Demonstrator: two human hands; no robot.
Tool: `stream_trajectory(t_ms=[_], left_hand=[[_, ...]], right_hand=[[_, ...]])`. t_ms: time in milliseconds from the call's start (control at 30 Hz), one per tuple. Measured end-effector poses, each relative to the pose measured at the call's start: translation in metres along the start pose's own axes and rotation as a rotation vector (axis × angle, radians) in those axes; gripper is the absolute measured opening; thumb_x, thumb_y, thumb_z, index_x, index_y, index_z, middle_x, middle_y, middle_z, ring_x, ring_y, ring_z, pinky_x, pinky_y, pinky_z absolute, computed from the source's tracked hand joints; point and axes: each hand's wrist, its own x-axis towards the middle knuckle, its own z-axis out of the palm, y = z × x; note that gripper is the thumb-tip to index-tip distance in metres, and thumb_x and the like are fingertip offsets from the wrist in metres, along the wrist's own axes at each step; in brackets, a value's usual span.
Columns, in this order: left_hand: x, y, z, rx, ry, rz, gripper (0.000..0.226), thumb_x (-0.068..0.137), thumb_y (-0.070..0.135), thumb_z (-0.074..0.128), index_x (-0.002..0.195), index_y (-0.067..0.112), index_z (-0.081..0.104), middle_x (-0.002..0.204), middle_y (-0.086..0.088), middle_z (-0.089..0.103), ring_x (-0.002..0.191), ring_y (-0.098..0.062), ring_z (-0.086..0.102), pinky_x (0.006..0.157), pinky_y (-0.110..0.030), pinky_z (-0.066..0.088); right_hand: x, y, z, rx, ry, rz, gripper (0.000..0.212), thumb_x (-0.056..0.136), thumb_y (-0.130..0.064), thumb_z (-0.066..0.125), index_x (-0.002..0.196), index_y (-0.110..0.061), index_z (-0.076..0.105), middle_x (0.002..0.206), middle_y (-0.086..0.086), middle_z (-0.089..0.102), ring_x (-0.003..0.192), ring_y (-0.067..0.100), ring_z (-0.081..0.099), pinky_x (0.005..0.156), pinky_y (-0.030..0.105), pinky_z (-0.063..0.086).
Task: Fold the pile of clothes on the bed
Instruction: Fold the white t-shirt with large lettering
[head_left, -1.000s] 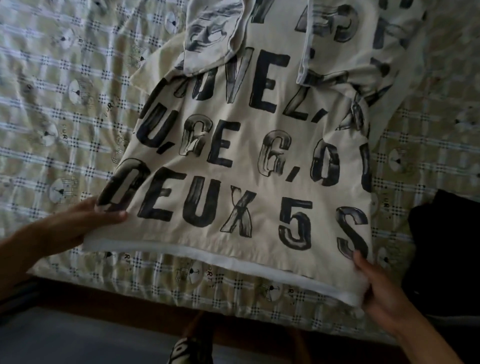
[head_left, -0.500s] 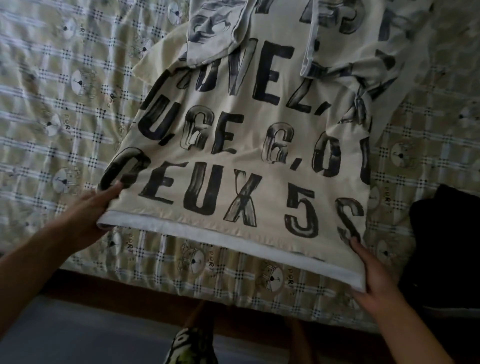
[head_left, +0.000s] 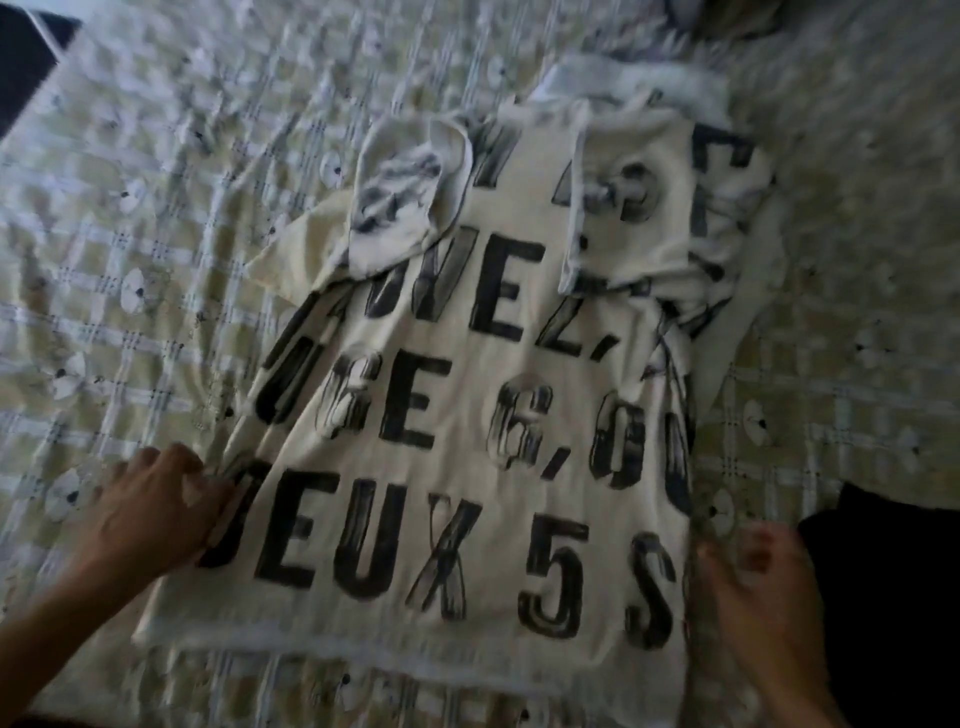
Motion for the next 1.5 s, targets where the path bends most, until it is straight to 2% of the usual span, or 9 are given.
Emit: stream_trajectory(t_ms=[267,367,533,667,867,967,1067,1300,1500], left_hand=[[0.148,0.175,-0.096,-0.226,0.247,0.400,0.028,0.096,0.021,0.058,0.123,0.014,0.060,0.133,-0.018,0.054,0.118,-0.036,0.053,0.096,-0.049,0.046],[0.186,0.234,-0.126,-0.239,0.176,0.435,0.032,0.096,0.011,0.052,0.127,0.017,0.061,0.135,-0.013,0.058,0.115,-0.033,0.058,0.087,-0.037,0.049],[0.216,0.299,-0.134,-0.088,0.147,0.651,0.035,0.099,0.009,0.043,0.127,0.017,0.064,0.127,-0.011,0.064,0.114,-0.033,0.059,0.094,-0.039,0.049],[0.237,0.329,-0.134,0.065,0.272,0.689,0.035,0.100,0.024,0.042,0.132,0.016,0.055,0.125,-0.015,0.059,0.112,-0.037,0.058,0.089,-0.041,0.049],[0.262,0.356,-0.130,-0.204,0.105,0.651,0.065,0.086,0.058,0.060,0.132,0.013,0.052,0.129,-0.012,0.056,0.112,-0.030,0.056,0.091,-0.038,0.047],[0.265,0.370,-0.129,-0.300,-0.033,0.665,0.063,0.089,0.044,0.068,0.135,0.007,0.047,0.119,-0.008,0.059,0.097,-0.021,0.053,0.075,-0.028,0.040],[0.280,0.367,-0.132,-0.279,-0.090,0.623,0.091,0.084,0.044,0.074,0.151,0.007,0.026,0.145,-0.012,0.049,0.119,-0.027,0.052,0.093,-0.035,0.044],[0.298,0.369,-0.143,0.184,0.172,0.641,0.081,0.069,0.081,0.063,0.123,0.021,0.066,0.116,-0.006,0.065,0.117,-0.029,0.054,0.110,-0.047,0.024],[0.268,0.359,-0.165,0.016,0.273,0.820,0.047,0.078,0.050,0.077,0.090,0.005,0.076,0.073,-0.010,0.066,0.068,-0.027,0.060,0.062,-0.029,0.044]], right_hand=[[0.121,-0.242,-0.051,0.079,0.193,-0.694,0.066,0.076,-0.023,0.081,0.129,-0.010,0.043,0.128,0.012,0.044,0.103,0.016,0.045,0.078,0.018,0.041],[0.175,-0.299,-0.046,-0.073,0.167,-0.674,0.083,0.072,-0.031,0.084,0.138,-0.013,0.038,0.140,0.016,0.037,0.122,0.031,0.046,0.095,0.039,0.043],[0.236,-0.326,-0.028,-0.325,-0.087,-0.505,0.103,0.065,-0.051,0.086,0.147,-0.012,0.036,0.150,0.015,0.040,0.132,0.033,0.045,0.099,0.038,0.041],[0.251,-0.327,-0.020,-0.389,-0.141,-0.420,0.102,0.059,-0.061,0.085,0.140,-0.013,0.046,0.143,0.012,0.050,0.124,0.031,0.052,0.084,0.033,0.041],[0.254,-0.331,-0.025,-0.447,-0.131,-0.534,0.074,0.051,-0.062,0.086,0.101,-0.011,0.067,0.099,0.009,0.068,0.078,0.022,0.059,0.063,0.032,0.043],[0.248,-0.334,-0.027,-0.475,-0.103,-0.607,0.076,0.056,-0.056,0.088,0.113,-0.011,0.066,0.108,0.006,0.066,0.086,0.020,0.057,0.070,0.032,0.044],[0.246,-0.338,-0.028,-0.516,-0.096,-0.657,0.070,0.059,-0.054,0.087,0.111,-0.012,0.065,0.107,0.008,0.065,0.090,0.025,0.059,0.079,0.037,0.051],[0.250,-0.346,-0.031,-0.389,-0.182,-0.467,0.093,0.062,-0.041,0.090,0.137,-0.012,0.043,0.135,0.010,0.051,0.104,0.023,0.050,0.072,0.034,0.040],[0.240,-0.353,-0.040,-0.476,-0.149,-0.508,0.049,0.067,-0.030,0.088,0.106,-0.007,0.069,0.080,0.005,0.063,0.067,0.020,0.058,0.049,0.027,0.040]])
